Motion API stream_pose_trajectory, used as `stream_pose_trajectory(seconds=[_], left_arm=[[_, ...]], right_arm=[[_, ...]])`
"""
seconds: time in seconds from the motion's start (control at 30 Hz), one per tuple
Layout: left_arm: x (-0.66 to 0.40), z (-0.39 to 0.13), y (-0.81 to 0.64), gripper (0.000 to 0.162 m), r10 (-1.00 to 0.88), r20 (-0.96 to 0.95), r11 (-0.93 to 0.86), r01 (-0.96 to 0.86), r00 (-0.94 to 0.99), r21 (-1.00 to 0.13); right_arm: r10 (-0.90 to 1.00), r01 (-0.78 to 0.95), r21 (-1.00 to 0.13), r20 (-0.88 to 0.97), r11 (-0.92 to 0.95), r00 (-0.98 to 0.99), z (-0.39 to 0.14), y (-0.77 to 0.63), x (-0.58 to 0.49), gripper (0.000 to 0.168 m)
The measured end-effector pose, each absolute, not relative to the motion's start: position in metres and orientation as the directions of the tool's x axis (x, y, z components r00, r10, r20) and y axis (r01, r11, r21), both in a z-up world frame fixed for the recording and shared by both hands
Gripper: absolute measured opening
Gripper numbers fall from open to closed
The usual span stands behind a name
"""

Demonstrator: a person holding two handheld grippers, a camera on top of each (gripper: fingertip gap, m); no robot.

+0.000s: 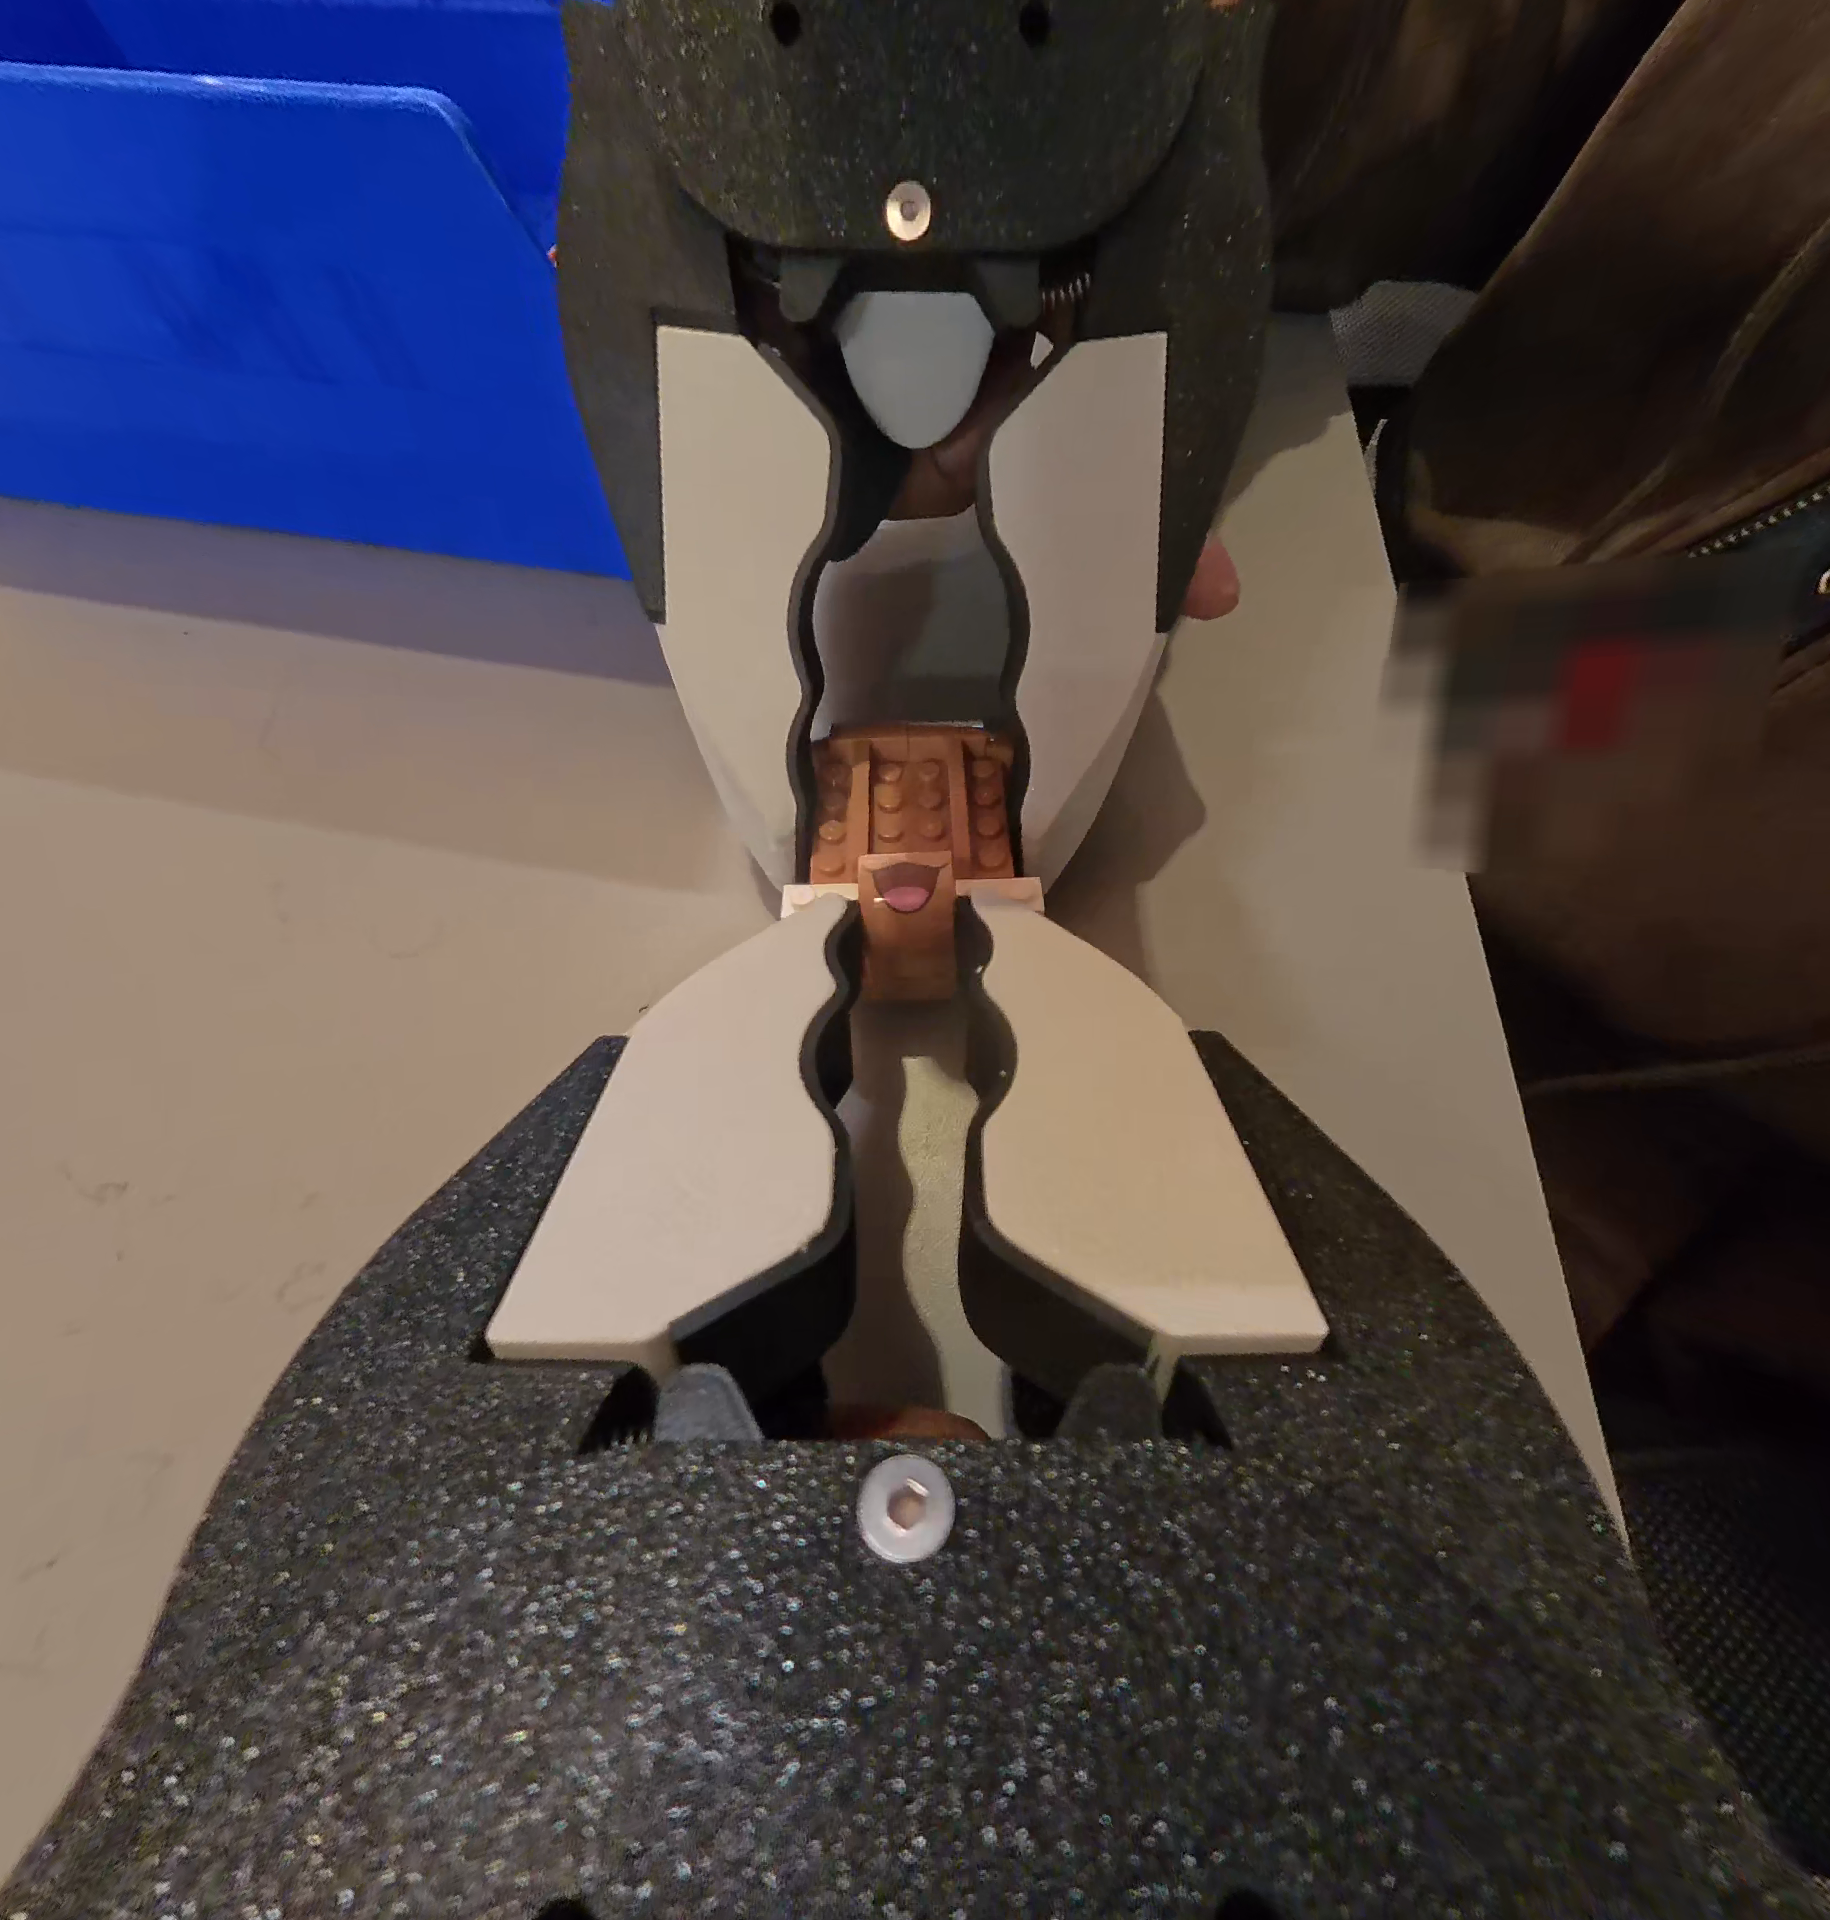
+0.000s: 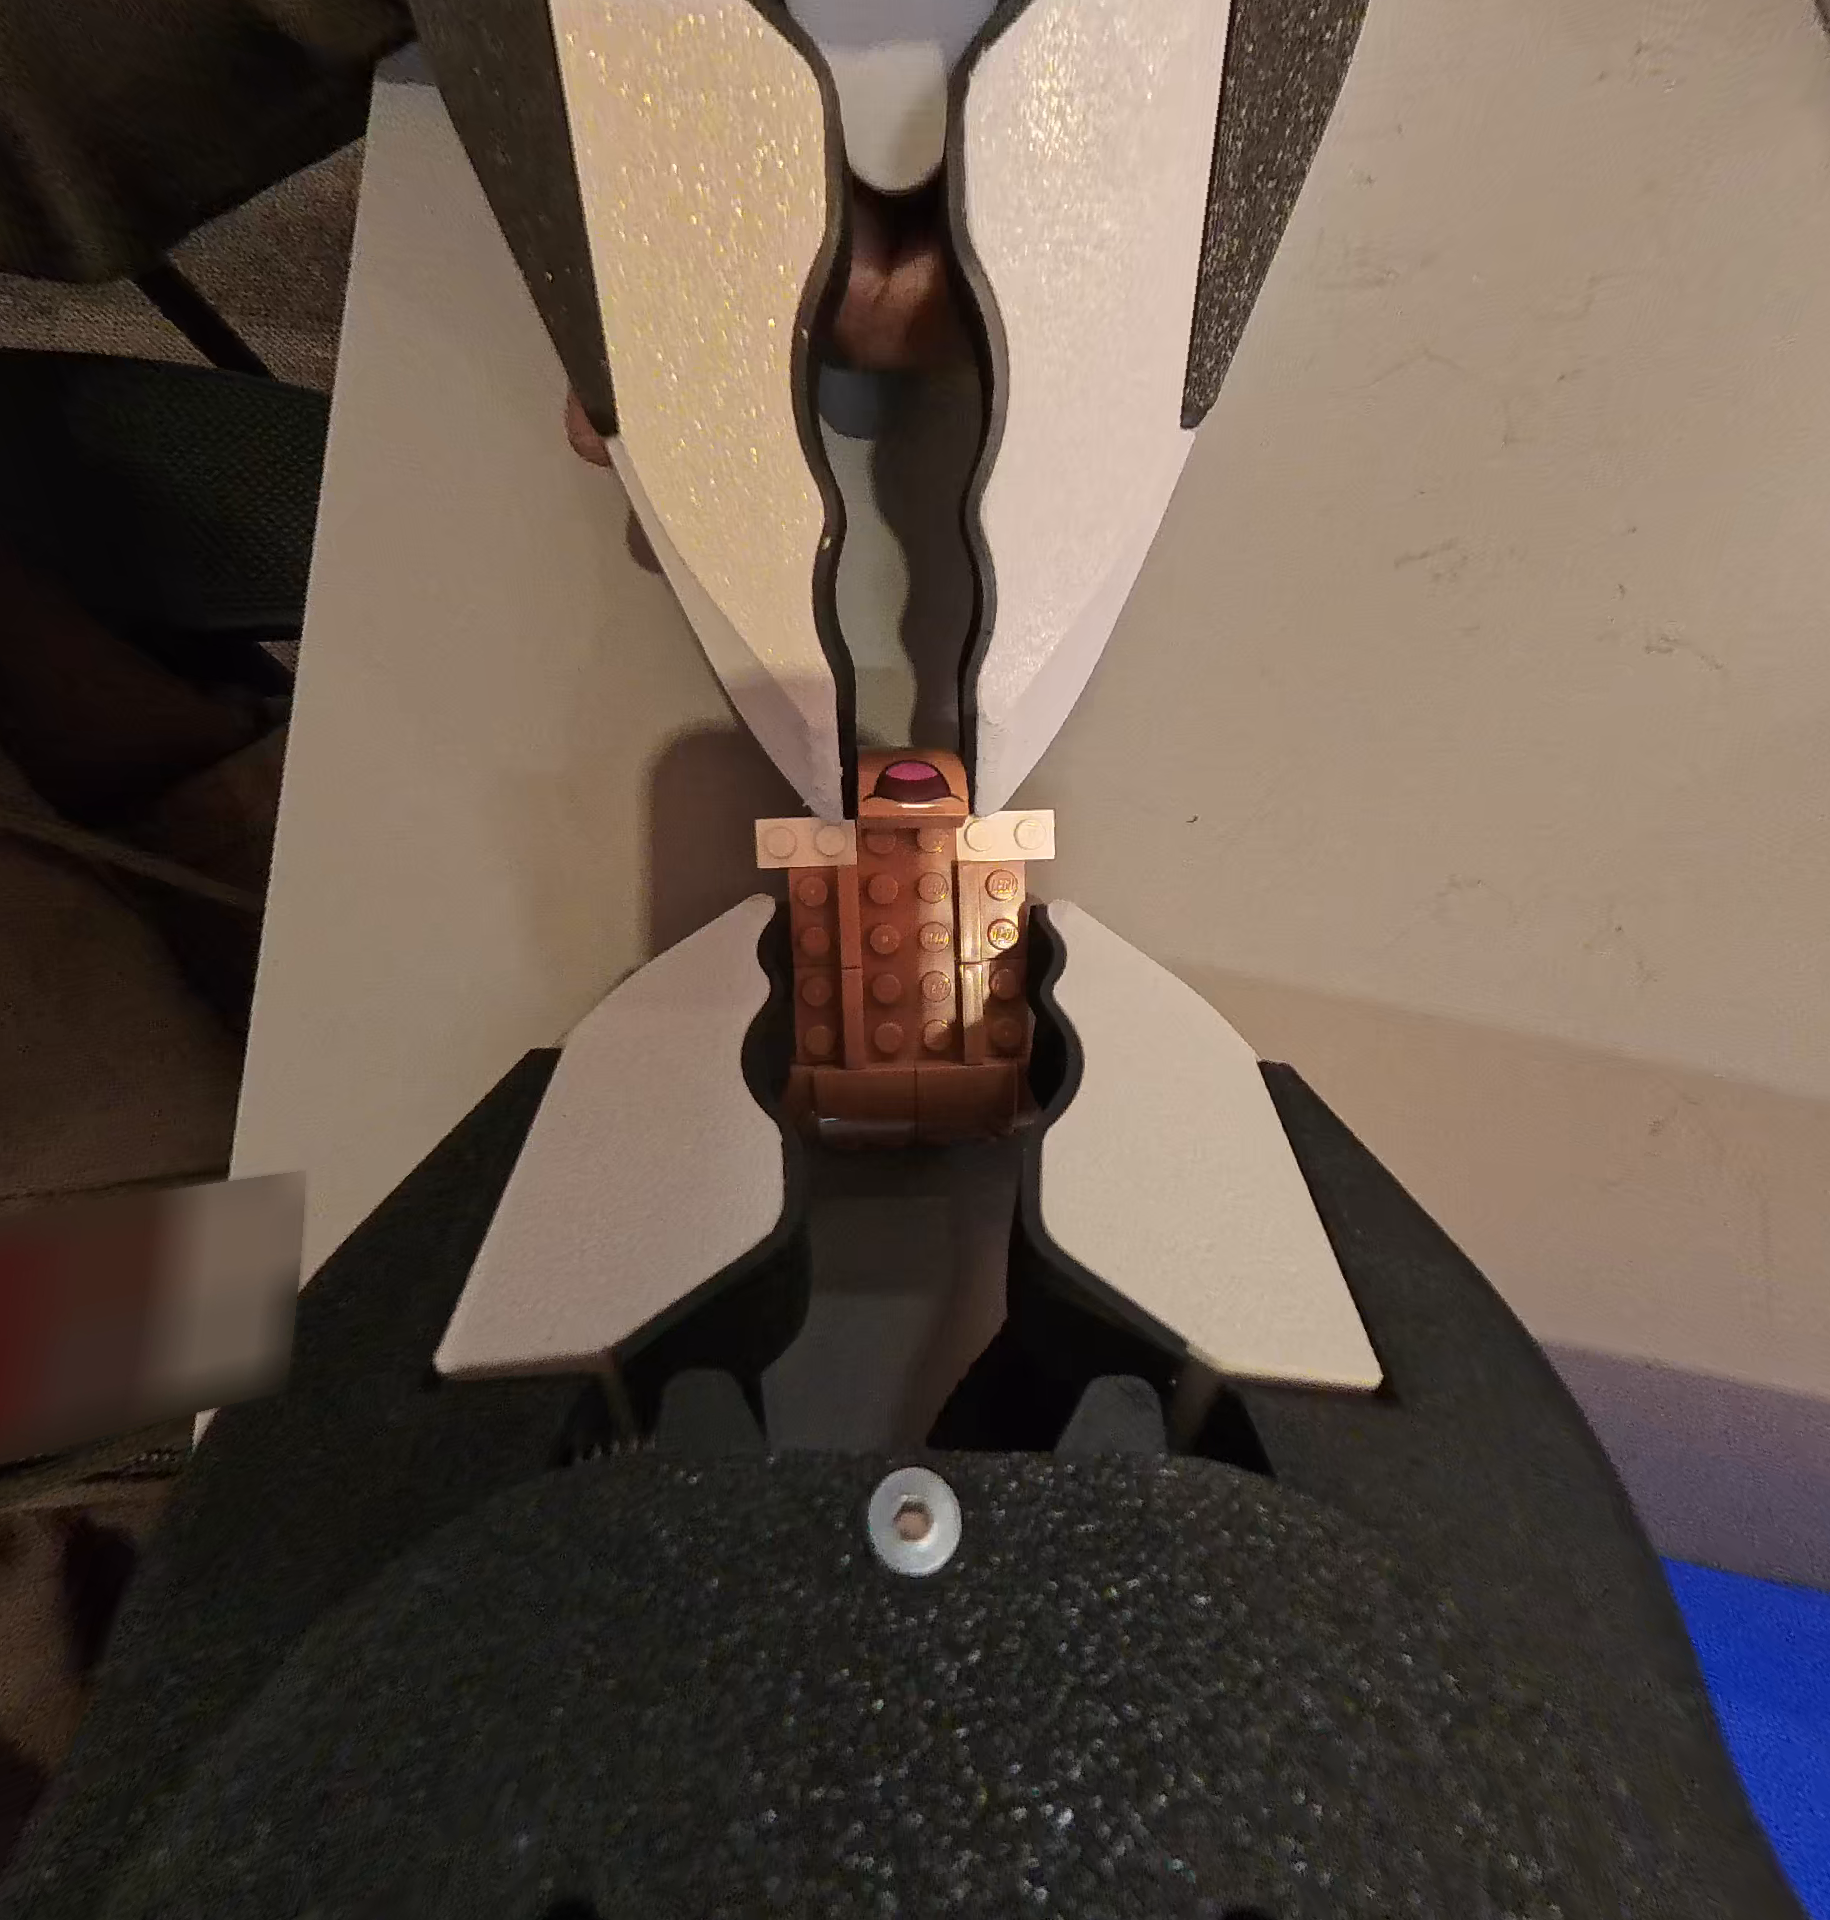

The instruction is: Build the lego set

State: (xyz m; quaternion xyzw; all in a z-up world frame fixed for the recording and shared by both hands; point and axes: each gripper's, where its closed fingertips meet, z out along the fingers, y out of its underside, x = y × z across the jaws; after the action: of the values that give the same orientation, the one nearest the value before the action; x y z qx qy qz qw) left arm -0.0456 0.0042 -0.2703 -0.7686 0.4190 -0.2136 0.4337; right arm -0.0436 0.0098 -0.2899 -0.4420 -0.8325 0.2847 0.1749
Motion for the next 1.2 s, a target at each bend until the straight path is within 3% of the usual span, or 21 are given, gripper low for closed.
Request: stream_pose_trajectory(seconds=[0.63, 0.93, 1.2], left_arm=[[-0.044, -0.269, 0.006, 0.024, -0.822, -0.049, -0.263, -0.455, 0.567, -0.851], [-0.057, -0.236, 0.006, 0.033, -0.756, 0.046, -0.245, -0.217, 0.653, -0.945], [-0.053, -0.224, -0.008, 0.044, -0.726, -0.254, 0.005, -0.365, 0.639, -0.931]], right_arm=[[0.832, 0.626, -0.644, 0.030, 0.439, -0.553, -0.291, 0.009, -0.044, 0.043], [0.830, 0.620, -0.682, -0.033, 0.389, -0.557, -0.282, 0.008, -0.042, 0.043], [0.780, 0.623, -0.699, -0.152, 0.349, -0.607, -0.268, 0.003, -0.030, 0.043]])
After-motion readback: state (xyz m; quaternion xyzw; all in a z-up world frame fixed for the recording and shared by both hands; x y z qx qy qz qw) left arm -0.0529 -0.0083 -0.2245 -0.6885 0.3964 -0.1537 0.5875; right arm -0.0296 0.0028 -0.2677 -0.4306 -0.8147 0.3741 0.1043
